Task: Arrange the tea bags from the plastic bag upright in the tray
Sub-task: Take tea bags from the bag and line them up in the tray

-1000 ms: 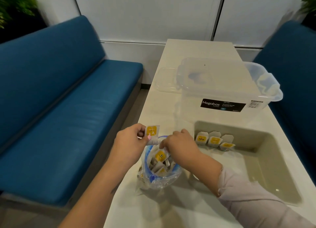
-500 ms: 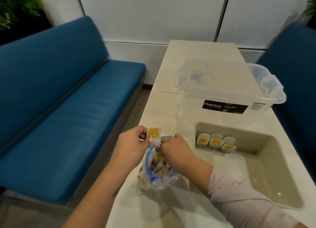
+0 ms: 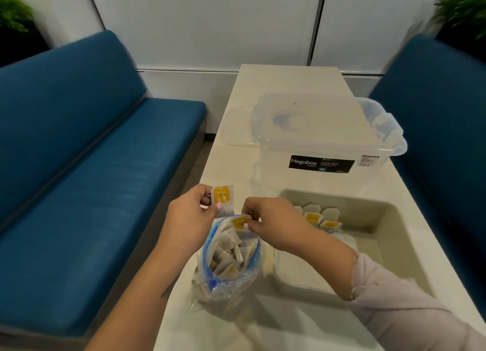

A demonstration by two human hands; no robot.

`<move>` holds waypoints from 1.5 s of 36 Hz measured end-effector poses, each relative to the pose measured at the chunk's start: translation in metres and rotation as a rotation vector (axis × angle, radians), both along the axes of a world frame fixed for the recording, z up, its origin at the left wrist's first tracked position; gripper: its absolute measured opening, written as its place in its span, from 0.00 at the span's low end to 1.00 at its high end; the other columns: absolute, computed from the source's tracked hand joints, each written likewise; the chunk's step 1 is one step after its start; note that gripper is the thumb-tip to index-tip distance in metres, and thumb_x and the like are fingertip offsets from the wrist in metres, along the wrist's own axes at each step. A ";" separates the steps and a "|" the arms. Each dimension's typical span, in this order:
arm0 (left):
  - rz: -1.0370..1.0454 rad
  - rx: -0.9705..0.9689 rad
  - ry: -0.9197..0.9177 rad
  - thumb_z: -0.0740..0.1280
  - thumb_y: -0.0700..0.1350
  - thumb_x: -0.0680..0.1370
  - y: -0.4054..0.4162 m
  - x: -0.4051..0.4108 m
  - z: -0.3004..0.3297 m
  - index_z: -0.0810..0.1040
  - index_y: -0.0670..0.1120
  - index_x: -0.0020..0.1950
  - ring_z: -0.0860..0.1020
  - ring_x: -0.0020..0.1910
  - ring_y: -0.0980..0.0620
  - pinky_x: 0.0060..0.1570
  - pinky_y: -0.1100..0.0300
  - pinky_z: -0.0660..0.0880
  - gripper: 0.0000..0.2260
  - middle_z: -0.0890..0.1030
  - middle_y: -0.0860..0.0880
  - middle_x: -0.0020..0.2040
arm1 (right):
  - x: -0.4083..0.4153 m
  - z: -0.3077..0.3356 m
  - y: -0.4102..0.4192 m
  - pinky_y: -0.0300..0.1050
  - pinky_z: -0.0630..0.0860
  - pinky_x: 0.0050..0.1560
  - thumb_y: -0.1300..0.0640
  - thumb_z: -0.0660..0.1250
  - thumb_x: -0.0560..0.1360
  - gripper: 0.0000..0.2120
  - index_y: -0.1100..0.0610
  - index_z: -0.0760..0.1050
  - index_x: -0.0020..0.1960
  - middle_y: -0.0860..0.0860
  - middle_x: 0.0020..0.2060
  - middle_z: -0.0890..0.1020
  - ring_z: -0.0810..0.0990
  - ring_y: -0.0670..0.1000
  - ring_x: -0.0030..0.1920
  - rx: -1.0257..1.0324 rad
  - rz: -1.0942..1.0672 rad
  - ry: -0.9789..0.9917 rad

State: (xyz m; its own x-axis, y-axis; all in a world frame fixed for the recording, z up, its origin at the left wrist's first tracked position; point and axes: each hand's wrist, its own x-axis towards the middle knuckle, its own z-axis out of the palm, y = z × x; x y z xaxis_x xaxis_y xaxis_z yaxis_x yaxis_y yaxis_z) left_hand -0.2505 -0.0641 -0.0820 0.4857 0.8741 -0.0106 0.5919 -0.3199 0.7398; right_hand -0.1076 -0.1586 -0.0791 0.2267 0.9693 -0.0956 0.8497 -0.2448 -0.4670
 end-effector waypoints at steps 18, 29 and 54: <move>-0.201 -0.016 -0.024 0.68 0.45 0.76 -0.041 0.081 0.000 0.76 0.54 0.49 0.80 0.42 0.55 0.48 0.49 0.79 0.05 0.79 0.58 0.42 | 0.130 0.035 -0.090 0.44 0.72 0.48 0.54 0.65 0.77 0.03 0.50 0.78 0.48 0.47 0.46 0.81 0.77 0.49 0.47 0.061 -0.354 -0.037; -0.222 -0.018 0.035 0.68 0.46 0.77 -0.056 0.100 -0.003 0.75 0.54 0.52 0.79 0.42 0.56 0.49 0.50 0.79 0.06 0.79 0.57 0.43 | 0.171 -0.019 -0.108 0.42 0.66 0.41 0.55 0.63 0.77 0.05 0.51 0.78 0.51 0.52 0.46 0.81 0.73 0.52 0.42 -0.129 -0.461 -0.250; -0.255 0.031 0.098 0.68 0.45 0.76 -0.063 0.108 -0.011 0.75 0.52 0.48 0.77 0.38 0.61 0.37 0.69 0.69 0.04 0.77 0.60 0.40 | 0.169 -0.064 -0.092 0.42 0.69 0.44 0.60 0.60 0.77 0.10 0.51 0.78 0.52 0.53 0.48 0.81 0.78 0.55 0.49 -0.258 -0.456 -0.383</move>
